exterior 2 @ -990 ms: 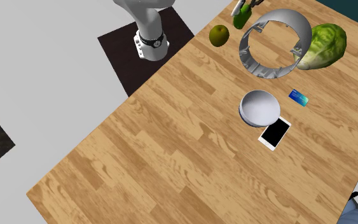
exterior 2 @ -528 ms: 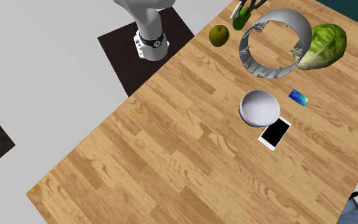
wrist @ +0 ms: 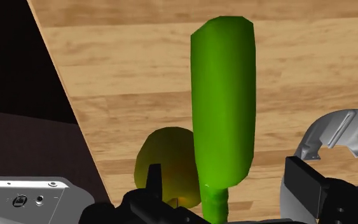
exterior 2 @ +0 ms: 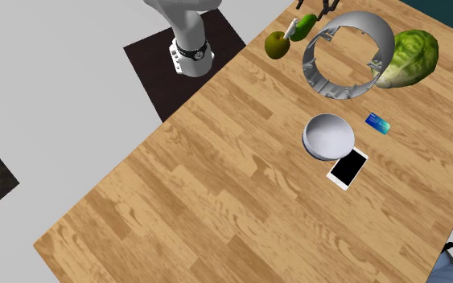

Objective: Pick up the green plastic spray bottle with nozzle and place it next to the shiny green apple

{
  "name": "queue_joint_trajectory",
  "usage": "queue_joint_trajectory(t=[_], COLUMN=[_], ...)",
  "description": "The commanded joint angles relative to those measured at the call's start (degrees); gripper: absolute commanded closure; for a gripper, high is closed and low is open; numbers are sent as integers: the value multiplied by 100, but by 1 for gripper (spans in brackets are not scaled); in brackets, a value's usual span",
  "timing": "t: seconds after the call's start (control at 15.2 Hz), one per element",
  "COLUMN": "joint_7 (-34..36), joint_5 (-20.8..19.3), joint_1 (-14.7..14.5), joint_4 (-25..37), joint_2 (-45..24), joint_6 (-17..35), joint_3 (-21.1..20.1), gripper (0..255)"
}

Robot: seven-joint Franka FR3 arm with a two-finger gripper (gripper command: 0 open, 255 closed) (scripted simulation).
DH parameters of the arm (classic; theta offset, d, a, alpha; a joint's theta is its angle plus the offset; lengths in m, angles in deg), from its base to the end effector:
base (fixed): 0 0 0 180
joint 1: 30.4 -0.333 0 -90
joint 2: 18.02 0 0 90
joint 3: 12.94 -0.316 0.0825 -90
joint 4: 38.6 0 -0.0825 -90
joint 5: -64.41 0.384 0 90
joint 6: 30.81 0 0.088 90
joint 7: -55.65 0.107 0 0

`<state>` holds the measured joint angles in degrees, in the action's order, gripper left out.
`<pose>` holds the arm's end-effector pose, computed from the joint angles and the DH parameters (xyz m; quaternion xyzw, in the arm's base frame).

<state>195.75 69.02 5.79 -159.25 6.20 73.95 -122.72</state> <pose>0.1293 0.4977 0.3184 0.7823 -0.5669 0.2119 0.1471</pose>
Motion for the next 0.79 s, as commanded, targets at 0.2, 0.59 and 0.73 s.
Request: queue_joint_trajectory(t=[0.2, 0.59, 0.73], joint_7=[23, 20, 20], joint_5=[-23, -21, -21], joint_1=[24, 46, 46], joint_4=[585, 749, 749], joint_2=[-3, 8, 8], joint_6=[-577, -729, -729], joint_3=[7, 0, 0], gripper=[0, 0, 0])
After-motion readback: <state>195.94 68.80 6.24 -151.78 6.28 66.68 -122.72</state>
